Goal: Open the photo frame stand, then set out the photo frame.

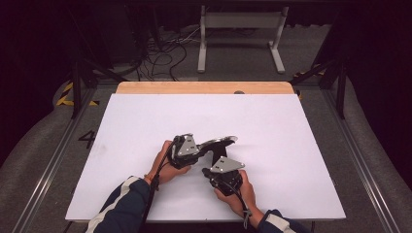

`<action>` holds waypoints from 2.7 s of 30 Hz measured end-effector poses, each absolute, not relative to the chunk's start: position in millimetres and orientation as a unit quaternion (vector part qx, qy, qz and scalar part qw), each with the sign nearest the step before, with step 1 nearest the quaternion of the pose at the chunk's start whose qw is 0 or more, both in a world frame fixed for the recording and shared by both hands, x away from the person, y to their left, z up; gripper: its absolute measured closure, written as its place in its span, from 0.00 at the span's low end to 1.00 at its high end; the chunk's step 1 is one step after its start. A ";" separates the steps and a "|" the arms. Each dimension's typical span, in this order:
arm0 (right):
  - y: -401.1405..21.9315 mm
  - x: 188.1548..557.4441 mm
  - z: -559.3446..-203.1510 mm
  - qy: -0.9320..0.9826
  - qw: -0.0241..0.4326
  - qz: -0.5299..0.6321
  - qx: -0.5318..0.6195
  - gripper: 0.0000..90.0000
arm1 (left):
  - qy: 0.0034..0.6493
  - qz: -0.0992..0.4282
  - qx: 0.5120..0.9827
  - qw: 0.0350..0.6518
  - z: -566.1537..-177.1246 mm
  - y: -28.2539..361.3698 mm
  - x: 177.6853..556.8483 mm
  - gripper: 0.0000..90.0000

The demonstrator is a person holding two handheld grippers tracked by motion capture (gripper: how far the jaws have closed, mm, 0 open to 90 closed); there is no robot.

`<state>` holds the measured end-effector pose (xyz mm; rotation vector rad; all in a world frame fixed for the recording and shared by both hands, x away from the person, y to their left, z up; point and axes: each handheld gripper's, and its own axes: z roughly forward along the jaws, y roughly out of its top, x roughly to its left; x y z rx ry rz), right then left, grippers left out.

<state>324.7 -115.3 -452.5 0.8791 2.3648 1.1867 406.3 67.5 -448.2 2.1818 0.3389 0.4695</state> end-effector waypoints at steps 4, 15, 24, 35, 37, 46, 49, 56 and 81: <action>-117.7 326.4 -452.8 0.833 0.176 0.419 0.315 1.00 | 0.134 0.191 0.875 0.424 -447.8 67.4 405.3 0.87; -121.3 328.4 -453.8 0.832 0.172 0.417 0.322 1.00 | 0.136 0.199 0.874 0.422 -448.3 67.0 402.1 0.88; -119.4 327.7 -452.8 0.829 0.173 0.425 0.319 1.00 | 0.140 0.195 0.873 0.424 -448.7 68.1 402.8 0.87; -120.8 329.1 -453.3 0.828 0.181 0.419 0.326 1.00 | 0.143 0.196 0.872 0.425 -448.4 67.4 401.4 0.88; -120.9 329.0 -453.1 0.829 0.182 0.417 0.326 1.00 | 0.144 0.197 0.873 0.423 -448.1 67.6 400.5 0.88; -130.7 327.7 -452.8 0.826 0.173 0.419 0.336 1.00 | 0.131 0.206 0.881 0.406 -445.5 66.1 393.3 0.88; -134.5 326.7 -452.3 0.825 0.175 0.417 0.339 1.00 | 0.129 0.206 0.880 0.407 -445.7 65.4 392.1 0.87; -143.3 328.9 -452.1 0.826 0.173 0.416 0.337 1.00 | 0.126 0.204 0.881 0.408 -445.9 64.0 390.3 0.87; -158.5 332.6 -451.8 0.824 0.172 0.414 0.346 1.00 | 0.119 0.181 0.853 0.475 -431.9 67.6 386.1 0.63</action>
